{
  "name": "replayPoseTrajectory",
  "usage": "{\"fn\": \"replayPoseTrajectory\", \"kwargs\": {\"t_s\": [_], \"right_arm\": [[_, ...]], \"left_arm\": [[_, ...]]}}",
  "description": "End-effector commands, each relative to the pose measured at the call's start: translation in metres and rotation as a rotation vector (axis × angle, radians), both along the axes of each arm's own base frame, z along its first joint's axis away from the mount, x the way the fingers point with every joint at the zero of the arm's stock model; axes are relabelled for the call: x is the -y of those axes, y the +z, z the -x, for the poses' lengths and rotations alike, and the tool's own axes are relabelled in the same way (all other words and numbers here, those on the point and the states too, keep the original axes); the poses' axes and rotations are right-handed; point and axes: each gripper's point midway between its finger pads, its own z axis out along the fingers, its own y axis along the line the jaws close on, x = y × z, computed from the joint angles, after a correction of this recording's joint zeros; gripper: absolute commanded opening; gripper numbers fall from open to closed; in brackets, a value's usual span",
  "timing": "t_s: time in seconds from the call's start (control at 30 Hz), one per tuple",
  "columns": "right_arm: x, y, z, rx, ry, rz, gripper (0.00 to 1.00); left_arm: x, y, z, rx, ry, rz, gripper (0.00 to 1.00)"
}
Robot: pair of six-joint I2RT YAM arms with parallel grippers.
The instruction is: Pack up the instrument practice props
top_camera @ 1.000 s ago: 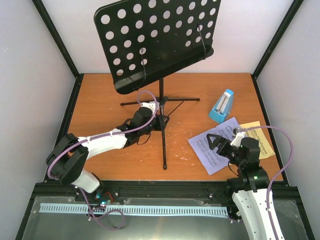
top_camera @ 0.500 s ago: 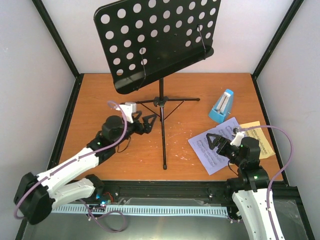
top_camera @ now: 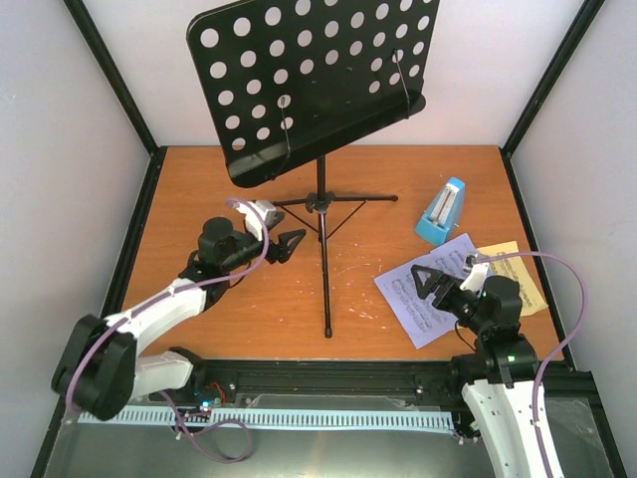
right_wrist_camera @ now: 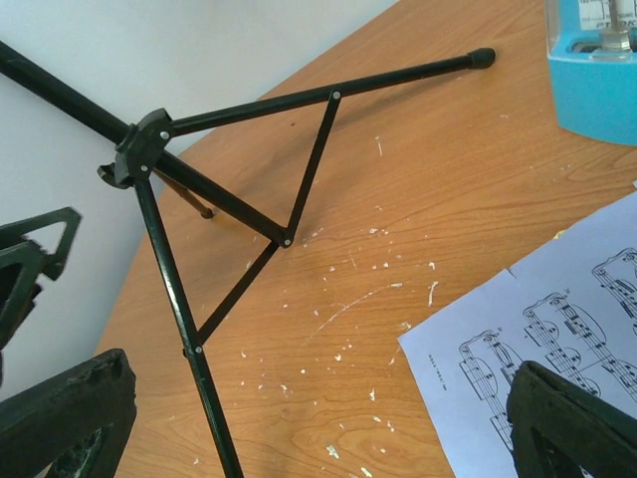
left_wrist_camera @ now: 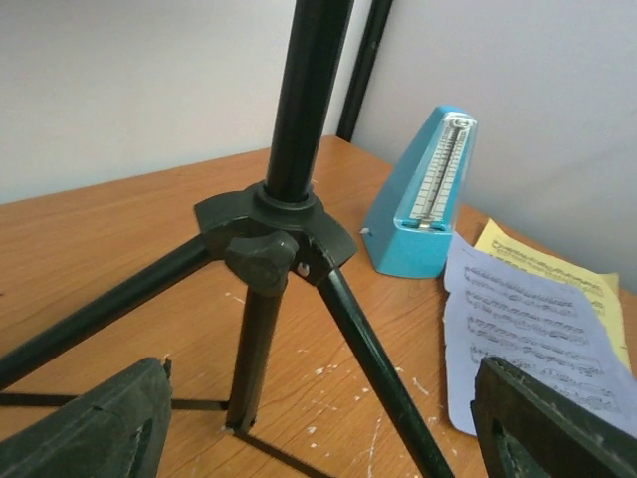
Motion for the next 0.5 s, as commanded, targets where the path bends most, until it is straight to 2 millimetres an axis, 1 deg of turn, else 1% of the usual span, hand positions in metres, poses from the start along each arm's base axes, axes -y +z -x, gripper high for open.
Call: {"fn": "replayPoseTrajectory", "kwargs": {"t_s": [0.0, 0.1, 0.23, 0.47], "right_arm": [[0.001, 0.015, 0.002, 0.051, 0.000, 0.007, 1.00], [0.000, 0.012, 0.001, 0.041, 0.003, 0.003, 1.00], [0.000, 0.011, 0.001, 0.038, 0.004, 0.004, 1.00], [-0.001, 0.006, -0.001, 0.027, 0.007, -0.006, 1.00]], "left_arm": [[0.022, 0.035, -0.013, 0.118, -0.125, 0.034, 0.80], [0.029, 0.031, -0.024, 0.087, -0.144, 0.033, 0.74], [0.034, 0.027, -0.035, 0.060, -0.155, 0.035, 0.69], [0.038, 0.019, -0.047, 0.026, -0.148, 0.025, 0.58]]}}
